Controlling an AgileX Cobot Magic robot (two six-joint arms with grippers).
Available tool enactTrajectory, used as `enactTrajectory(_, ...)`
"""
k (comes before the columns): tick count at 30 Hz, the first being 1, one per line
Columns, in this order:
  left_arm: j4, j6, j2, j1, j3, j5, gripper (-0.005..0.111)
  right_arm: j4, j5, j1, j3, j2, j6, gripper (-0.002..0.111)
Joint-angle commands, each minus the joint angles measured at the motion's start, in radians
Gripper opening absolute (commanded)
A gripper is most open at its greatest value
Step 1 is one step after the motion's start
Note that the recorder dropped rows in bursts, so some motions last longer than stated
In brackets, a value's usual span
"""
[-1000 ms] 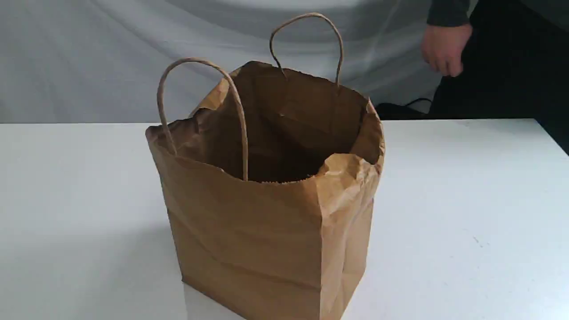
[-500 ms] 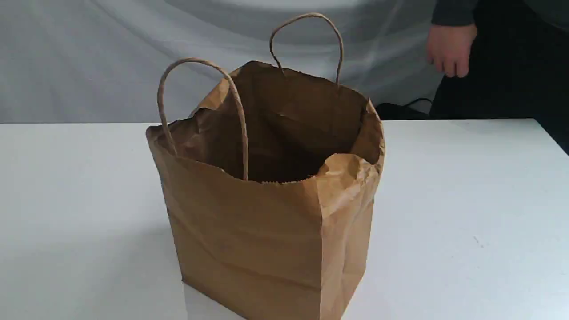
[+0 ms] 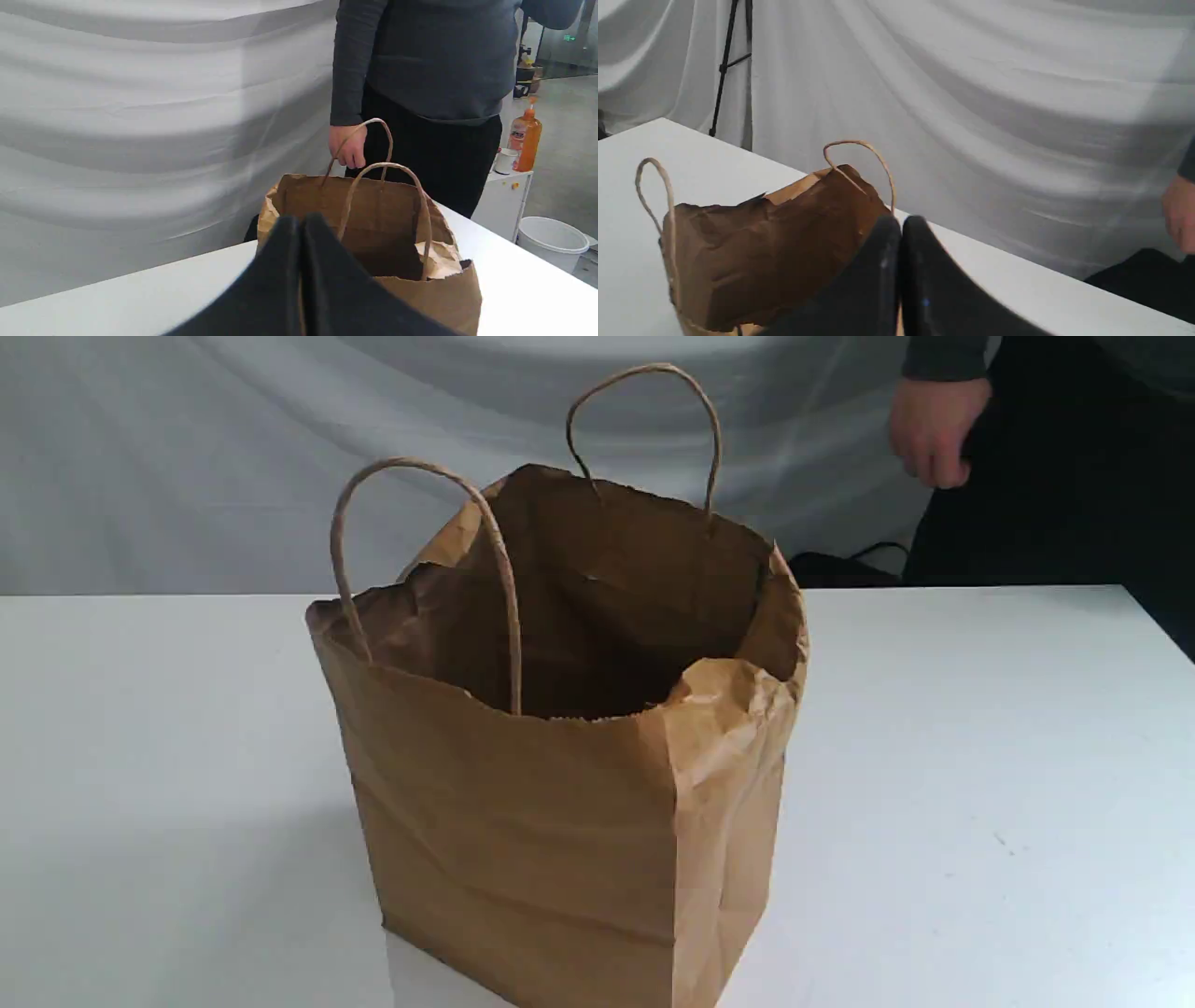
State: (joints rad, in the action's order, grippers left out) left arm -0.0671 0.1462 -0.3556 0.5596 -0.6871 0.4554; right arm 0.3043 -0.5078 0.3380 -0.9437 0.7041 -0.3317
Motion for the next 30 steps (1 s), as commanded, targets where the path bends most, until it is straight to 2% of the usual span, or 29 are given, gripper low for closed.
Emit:
enactTrajectory(1,0.005,0.009,0.004,-0.002,0.007,-0.010,0.000,0.038,0.164,-0.004,0.154,-0.043,-0.073,0.000)
enactTrajectory(5,0.005,0.009,0.004,-0.002,0.007,-0.010,0.000,0.066,0.329,-0.036,0.363,-0.142,-0.075,0.000)
enactTrajectory(11,0.005,0.009,0.004,-0.002,0.007,-0.010,0.000,0.069,0.397,-0.154,0.555,-0.335,-0.092,0.000)
enactTrajectory(18,0.005,0.009,0.004,-0.002,0.007,-0.010,0.000,0.069,0.413,-0.291,0.691,-0.581,-0.135,0.000)
enactTrajectory(22,0.005,0.009,0.004,-0.002,0.007,-0.010,0.000,0.080,0.422,-0.334,0.748,-0.704,-0.135,0.000)
enactTrajectory(30,0.005,0.009,0.007,-0.002,0.007,-0.010,0.000,0.107,0.439,-0.350,0.813,-0.704,-0.133,0.000)
